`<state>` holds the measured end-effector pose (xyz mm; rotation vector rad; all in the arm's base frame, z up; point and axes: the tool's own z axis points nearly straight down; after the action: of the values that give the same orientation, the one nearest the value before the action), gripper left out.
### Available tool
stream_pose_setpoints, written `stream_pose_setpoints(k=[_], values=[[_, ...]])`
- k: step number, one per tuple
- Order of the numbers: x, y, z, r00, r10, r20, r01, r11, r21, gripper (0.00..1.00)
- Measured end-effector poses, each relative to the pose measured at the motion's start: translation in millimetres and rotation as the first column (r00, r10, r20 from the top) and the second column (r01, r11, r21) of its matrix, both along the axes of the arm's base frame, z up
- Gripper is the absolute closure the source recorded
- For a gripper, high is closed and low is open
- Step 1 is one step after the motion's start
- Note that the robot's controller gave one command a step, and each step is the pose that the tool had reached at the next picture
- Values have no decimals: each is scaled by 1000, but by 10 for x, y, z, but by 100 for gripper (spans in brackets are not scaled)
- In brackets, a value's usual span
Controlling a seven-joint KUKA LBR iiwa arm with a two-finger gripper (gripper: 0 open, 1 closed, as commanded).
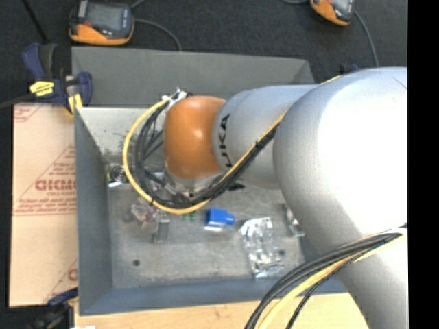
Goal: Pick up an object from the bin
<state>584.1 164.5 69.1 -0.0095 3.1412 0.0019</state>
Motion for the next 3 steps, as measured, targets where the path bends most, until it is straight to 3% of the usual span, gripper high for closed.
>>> stream_pose_setpoints(k=[1, 2, 3], values=[[10, 3, 9, 1000, -1, 2, 1, 1000, 3, 0], [12, 2, 11, 1000, -3, 3, 3, 1000, 3, 100], [33, 1, 452, 1000, -5, 7, 5, 1000, 2, 100]])
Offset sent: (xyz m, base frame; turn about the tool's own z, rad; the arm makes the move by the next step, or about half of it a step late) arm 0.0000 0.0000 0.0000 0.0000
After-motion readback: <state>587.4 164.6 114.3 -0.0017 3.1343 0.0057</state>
